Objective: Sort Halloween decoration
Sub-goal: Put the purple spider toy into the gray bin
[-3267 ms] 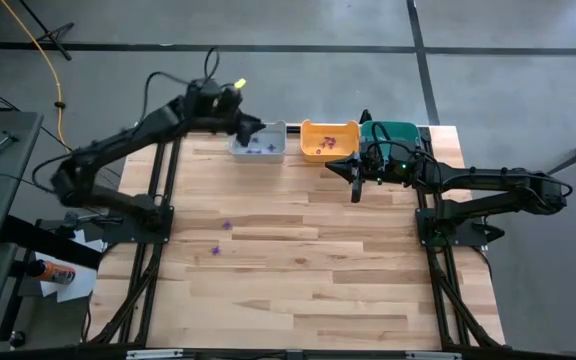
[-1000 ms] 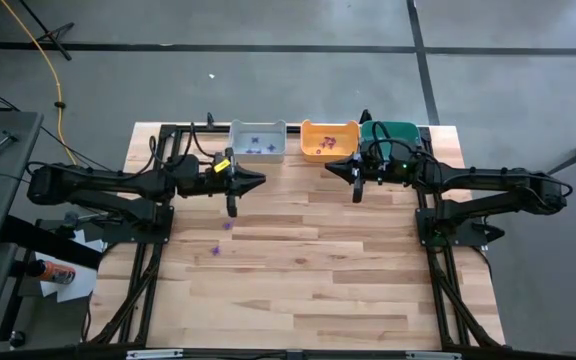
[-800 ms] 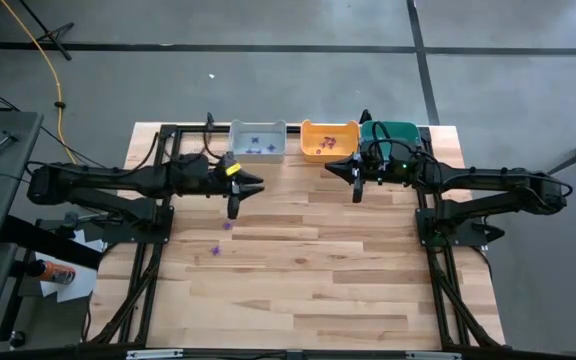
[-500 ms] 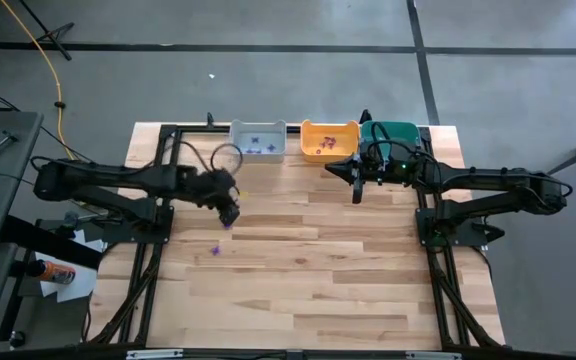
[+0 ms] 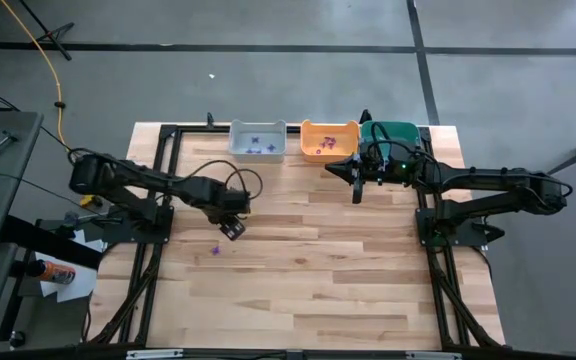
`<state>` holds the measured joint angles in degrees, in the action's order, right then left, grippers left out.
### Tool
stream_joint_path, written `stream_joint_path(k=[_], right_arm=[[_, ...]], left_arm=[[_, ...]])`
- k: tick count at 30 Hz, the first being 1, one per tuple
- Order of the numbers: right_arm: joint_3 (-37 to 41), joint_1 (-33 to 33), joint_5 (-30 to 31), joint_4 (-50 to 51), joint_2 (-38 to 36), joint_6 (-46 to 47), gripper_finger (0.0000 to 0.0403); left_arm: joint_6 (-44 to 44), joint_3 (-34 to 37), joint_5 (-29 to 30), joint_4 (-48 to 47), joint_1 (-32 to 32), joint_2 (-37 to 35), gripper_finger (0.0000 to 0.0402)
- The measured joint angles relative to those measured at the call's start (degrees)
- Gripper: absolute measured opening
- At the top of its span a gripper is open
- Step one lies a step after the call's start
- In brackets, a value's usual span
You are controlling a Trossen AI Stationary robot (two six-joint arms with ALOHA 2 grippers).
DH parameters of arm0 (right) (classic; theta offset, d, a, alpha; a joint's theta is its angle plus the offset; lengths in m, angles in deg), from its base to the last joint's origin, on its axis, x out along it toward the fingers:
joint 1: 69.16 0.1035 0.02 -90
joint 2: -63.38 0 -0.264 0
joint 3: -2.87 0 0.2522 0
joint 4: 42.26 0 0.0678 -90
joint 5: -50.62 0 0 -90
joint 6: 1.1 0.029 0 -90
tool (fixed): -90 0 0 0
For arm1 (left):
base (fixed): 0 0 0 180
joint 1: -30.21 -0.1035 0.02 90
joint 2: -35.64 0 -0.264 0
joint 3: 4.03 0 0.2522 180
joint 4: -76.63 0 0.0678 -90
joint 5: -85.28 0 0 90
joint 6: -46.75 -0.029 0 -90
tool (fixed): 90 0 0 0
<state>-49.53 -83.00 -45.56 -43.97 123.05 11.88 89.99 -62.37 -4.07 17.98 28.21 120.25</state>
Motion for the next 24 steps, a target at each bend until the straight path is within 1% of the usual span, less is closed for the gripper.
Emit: stream_joint_path(k=[3,9,14,16,18,20,24], right_arm=[[0.0,0.01,0.0,0.01,-0.01,-0.42,0.0],[0.0,0.01,0.0,0.13,0.0,-0.58,0.0],[0.0,0.0,0.02,0.33,0.0,-0.01,0.0],[0.0,0.0,0.0,0.44,0.0,-0.01,0.0],[0.0,0.0,0.02,0.44,-0.01,-0.01,0.0],[0.0,0.0,0.0,0.44,-0.01,-0.25,0.0],[0.0,0.0,0.0,0.44,0.0,-0.25,0.0]], left_arm=[[1.67,0.0,0.03,0.18,0.02,2.16,0.0194],[1.67,0.0,-0.05,4.02,0.02,5.8,0.0193],[2.65,-0.2,-0.19,4.01,0.04,7.06,0.0193],[2.75,-0.22,-0.32,3.54,0.04,7.12,0.0185],[1.51,-0.2,-0.61,3.25,0.11,7.11,0.0166],[0.29,-0.2,-0.8,3.28,0.15,7.16,0.0139],[-1.78,-0.14,-0.97,3.57,0.2,6.5,0.0063]])
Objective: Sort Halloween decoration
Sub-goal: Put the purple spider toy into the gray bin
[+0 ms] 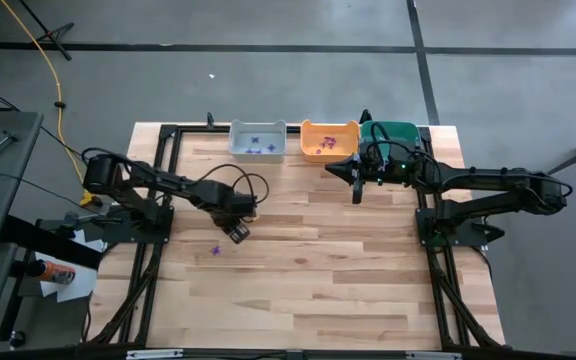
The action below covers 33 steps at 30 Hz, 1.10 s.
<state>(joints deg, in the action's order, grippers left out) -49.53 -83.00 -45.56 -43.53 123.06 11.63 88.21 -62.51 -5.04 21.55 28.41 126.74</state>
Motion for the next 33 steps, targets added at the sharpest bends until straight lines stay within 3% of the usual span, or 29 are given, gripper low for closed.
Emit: stream_joint_path(k=[4,12,15,19,25,28,33], right_arm=[[0.0,0.01,0.0,0.11,0.0,0.2,0.0],[0.0,0.0,0.03,0.24,0.0,-0.81,0.0],[0.0,0.01,0.84,0.23,0.0,-1.21,0.0],[0.0,0.0,2.75,0.13,0.0,-1.22,0.0],[0.0,0.0,1.86,-0.89,-0.02,-0.81,0.0],[0.0,0.0,-1.28,-3.37,0.0,-1.11,0.0],[0.0,0.0,-3.3,-5.42,-0.02,-1.2,0.0]], left_arm=[[-3.11,0.43,0.83,-1.36,-0.07,-2.8,0.0007],[-7.48,0.32,2.45,3.94,-2.85,-15.55,0.0002],[-12.1,0.32,3.99,13.97,-5.04,-20.37,0.0002],[-21.03,0.19,4.46,34.71,-8.73,-22.99,0.0001],[-31.36,0.19,-2.84,61.37,-11.79,-23.1,0.0001],[-33.1,0.19,-6.99,67.05,-11.8,-23.1,0.0],[-33.12,0.19,-8.06,67.52,-11.25,-23.05,0.0]])
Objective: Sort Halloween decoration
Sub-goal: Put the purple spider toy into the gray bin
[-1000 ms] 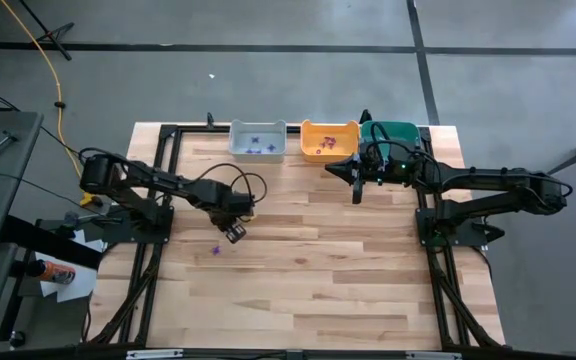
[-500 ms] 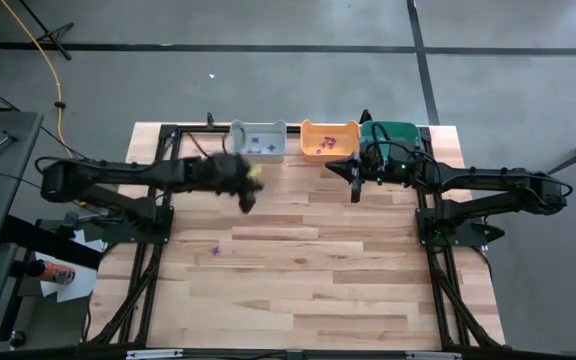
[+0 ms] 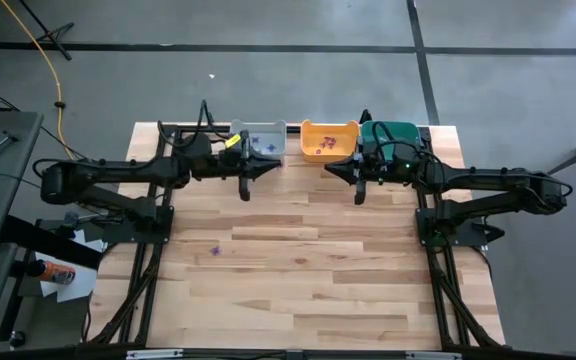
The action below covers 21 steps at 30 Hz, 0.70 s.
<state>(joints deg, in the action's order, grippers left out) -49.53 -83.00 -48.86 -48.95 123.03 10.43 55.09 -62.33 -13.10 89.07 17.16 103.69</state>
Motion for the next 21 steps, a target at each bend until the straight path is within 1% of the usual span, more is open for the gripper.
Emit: stream_joint_path(k=[11,16,18,20,21], right_arm=[[0.0,0.0,-0.16,0.03,0.0,-0.02,0.0],[0.0,0.0,-0.16,0.04,0.0,-0.02,0.0],[0.0,0.0,-0.16,0.04,0.0,-0.02,0.0],[0.0,0.0,-0.16,0.04,0.0,-0.02,0.0],[0.0,0.0,-0.16,0.04,0.0,-0.02,0.0]], left_arm=[[0.61,0.0,0.13,0.14,0.02,0.02,0.0],[5.63,0.0,0.46,0.27,-0.06,0.0,0.0],[7.44,-0.26,3.17,-0.35,-0.59,0.02,0.0],[7.63,-2.71,7.18,-4.81,-2.19,0.66,0.0],[6.73,-4.73,8.08,-8.6,-3.74,1.15,0.0]])
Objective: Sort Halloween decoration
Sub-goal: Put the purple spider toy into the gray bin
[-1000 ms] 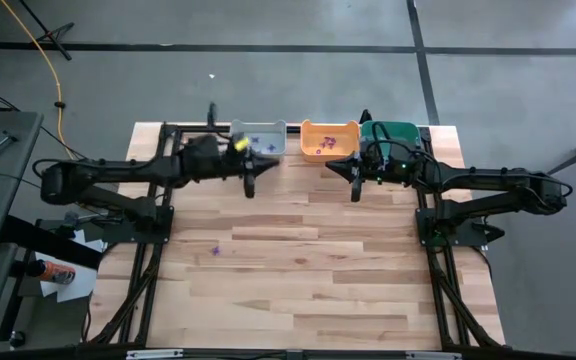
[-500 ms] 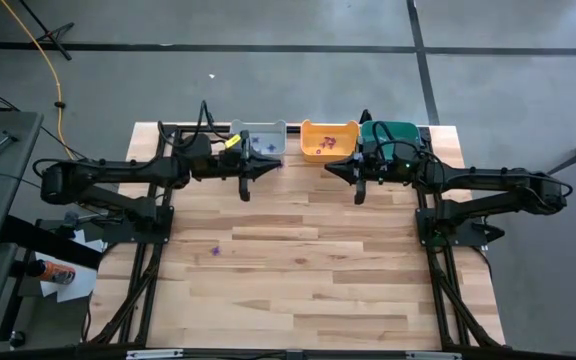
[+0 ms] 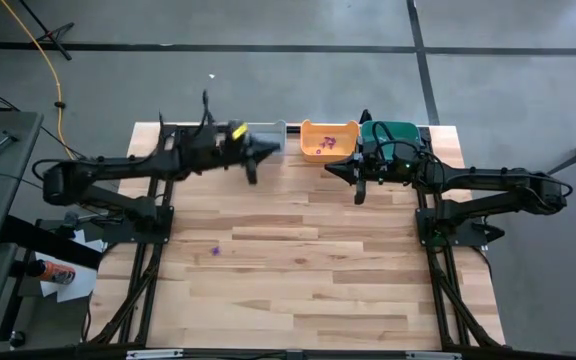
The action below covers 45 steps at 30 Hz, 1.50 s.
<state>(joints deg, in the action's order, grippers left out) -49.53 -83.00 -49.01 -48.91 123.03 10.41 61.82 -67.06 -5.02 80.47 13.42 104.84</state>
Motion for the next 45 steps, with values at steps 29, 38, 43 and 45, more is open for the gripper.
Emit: stream_joint_path(k=[29,38,43,45], right_arm=[[0.0,0.01,0.39,0.63,0.01,0.63,0.0],[0.0,0.0,0.37,1.81,0.0,0.63,0.0],[0.0,0.0,0.35,1.81,0.0,0.46,0.0],[0.0,0.0,0.35,1.79,0.0,0.19,0.0]], left_arm=[[5.41,-20.27,1.39,-38.72,-22.64,38.01,0.0006],[5.36,-20.27,3.88,-37.38,-22.48,36.46,0.0069],[5.37,-20.27,4.11,-36.98,-22.47,33.43,0.011],[5.36,-20.27,4.73,-37.1,-22.6,31.97,0.0123]])
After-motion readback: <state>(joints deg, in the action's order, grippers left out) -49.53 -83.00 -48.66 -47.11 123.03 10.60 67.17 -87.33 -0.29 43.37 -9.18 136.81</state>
